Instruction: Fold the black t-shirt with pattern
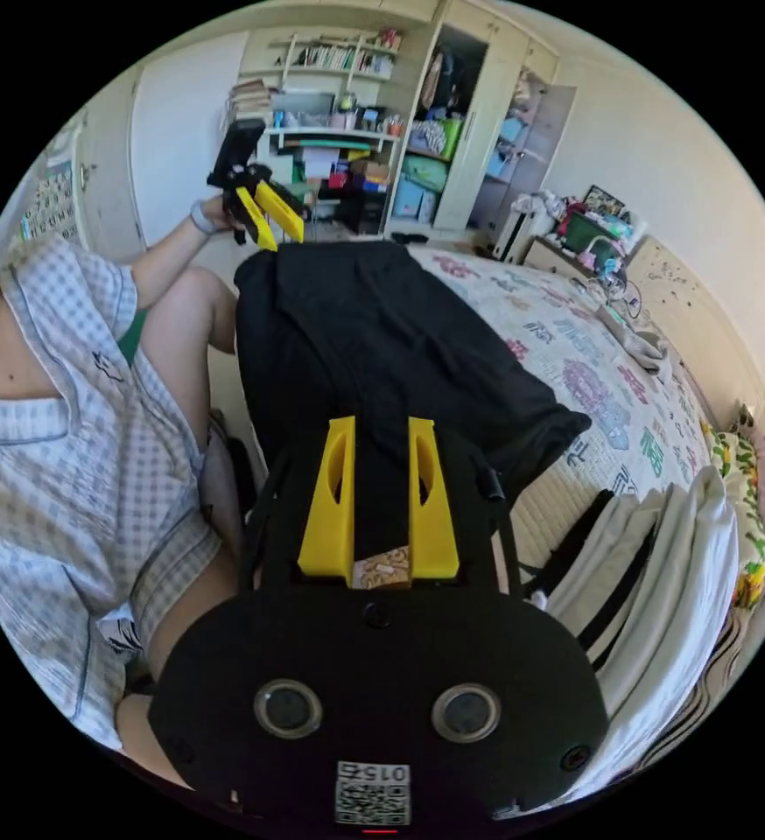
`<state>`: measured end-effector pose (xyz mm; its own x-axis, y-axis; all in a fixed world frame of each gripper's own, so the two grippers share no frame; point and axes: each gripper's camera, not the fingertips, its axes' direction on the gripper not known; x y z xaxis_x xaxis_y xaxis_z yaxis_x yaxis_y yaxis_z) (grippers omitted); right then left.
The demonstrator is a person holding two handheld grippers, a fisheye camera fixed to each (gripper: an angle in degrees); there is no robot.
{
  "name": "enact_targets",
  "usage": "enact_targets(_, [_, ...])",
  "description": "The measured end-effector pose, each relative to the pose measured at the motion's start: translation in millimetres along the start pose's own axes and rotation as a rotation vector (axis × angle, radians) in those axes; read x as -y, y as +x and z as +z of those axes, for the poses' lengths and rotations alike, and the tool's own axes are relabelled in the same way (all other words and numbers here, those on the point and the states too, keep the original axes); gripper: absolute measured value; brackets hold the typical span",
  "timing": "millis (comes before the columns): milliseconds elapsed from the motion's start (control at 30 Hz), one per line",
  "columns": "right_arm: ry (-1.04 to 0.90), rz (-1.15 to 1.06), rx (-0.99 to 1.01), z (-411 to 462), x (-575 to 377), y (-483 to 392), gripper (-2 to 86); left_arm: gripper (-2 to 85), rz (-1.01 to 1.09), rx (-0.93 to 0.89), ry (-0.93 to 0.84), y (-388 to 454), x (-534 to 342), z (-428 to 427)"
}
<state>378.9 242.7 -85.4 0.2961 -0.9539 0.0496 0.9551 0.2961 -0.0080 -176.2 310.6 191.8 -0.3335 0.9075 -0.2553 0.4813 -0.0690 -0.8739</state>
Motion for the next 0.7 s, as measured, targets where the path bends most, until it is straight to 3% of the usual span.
enact_targets(67, [-0.085, -0.014, 0.02, 24.9, 12.7, 3.3, 9.5, 8.4, 0.063, -0.02, -0.225, 11.7, 9.6, 54.2])
enact_targets(133, [-0.094, 0.005, 0.038, 30.8, 19.5, 13.2, 8.0, 7.4, 0.079, 0.009, -0.332, 11.3, 10.2, 85.2])
enact_targets(467, [0.272, 0.251, 0.187, -24.0, 45.3, 115.2, 1.1, 0.0, -0.076, -0.047, -0.069, -64.0, 23.0, 46.0])
enact_targets(567, [0.313, 0.32, 0.086, -33.3, 79.6, 157.6, 0.2, -0.2, -0.158, 0.02, 0.057, -109.9, 46.0, 23.4])
enact_targets(700, [0.296, 0.39, -0.077, -23.0, 140.9, 222.0, -0.5, -0.2, -0.189, 0.193, 0.09, -167.9, 89.8, 17.7])
